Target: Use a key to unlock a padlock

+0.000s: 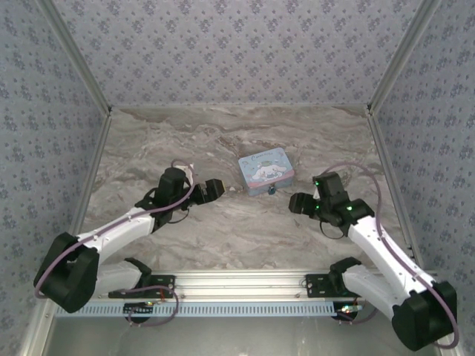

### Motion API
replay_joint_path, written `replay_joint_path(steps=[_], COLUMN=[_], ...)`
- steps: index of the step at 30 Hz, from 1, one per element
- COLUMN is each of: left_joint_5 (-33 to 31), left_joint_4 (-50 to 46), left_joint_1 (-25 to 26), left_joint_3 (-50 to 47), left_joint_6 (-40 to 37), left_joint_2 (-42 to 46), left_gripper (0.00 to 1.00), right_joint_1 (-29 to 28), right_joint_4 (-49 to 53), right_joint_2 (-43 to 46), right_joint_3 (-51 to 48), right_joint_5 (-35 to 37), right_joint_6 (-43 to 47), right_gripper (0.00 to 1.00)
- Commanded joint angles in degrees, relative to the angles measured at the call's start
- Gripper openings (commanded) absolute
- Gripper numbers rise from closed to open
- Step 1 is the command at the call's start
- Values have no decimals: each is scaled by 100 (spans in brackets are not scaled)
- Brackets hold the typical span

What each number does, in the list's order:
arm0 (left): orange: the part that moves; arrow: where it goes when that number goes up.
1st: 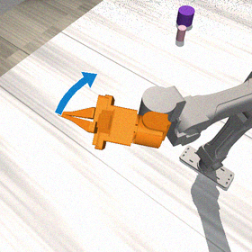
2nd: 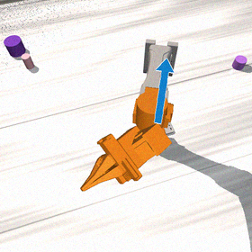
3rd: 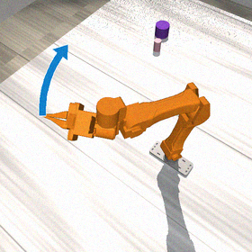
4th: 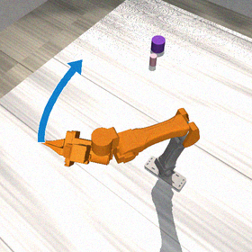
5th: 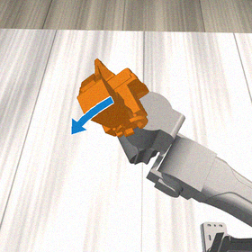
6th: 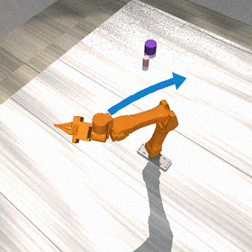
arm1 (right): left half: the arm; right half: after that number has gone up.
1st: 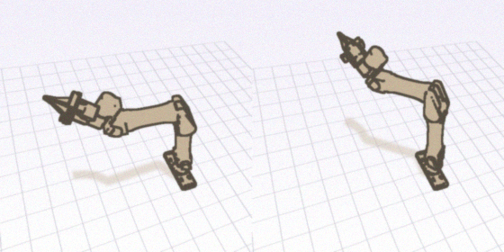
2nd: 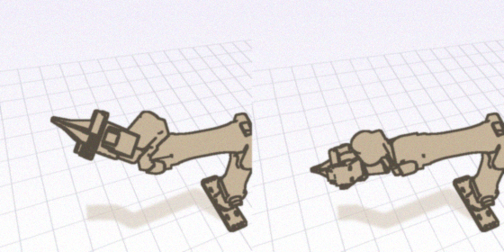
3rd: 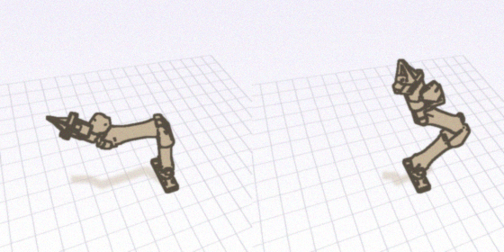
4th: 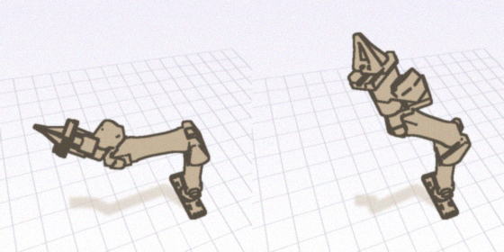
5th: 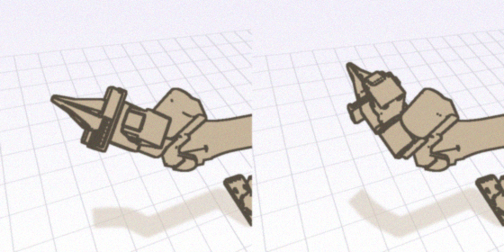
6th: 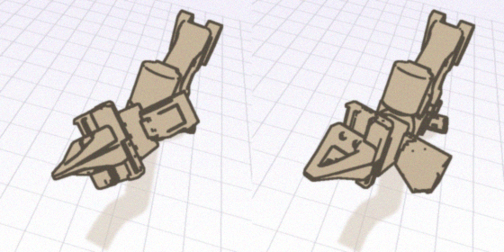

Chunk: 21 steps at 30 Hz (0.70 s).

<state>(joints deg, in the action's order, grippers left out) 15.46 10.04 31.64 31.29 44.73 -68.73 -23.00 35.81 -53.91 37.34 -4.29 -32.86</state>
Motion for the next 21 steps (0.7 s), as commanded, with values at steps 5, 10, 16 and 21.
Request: replay_joint_path(steps=[5,10,16,21], left_joint_5=[65,104,105,105], left_joint_4=[264,122,90,42], left_joint_1=[23,26,23,18], left_joint_3=[78,164,241,338], left_joint_6=[-69,-163,-158,-129], left_joint_2=[-70,-83,-155,-274], left_gripper=[98,98,98,98], right_joint_1=[-810,-768,-296,90], right_joint_4=[367,390,266,101], right_joint_2=[-1102,-1422,-1635,-1885], right_joint_3=[372,362,136,14], right_joint_5=[521,703,280,-184], right_joint_6=[-648,-784,-475,-115], right_gripper=[70,65,54,45])
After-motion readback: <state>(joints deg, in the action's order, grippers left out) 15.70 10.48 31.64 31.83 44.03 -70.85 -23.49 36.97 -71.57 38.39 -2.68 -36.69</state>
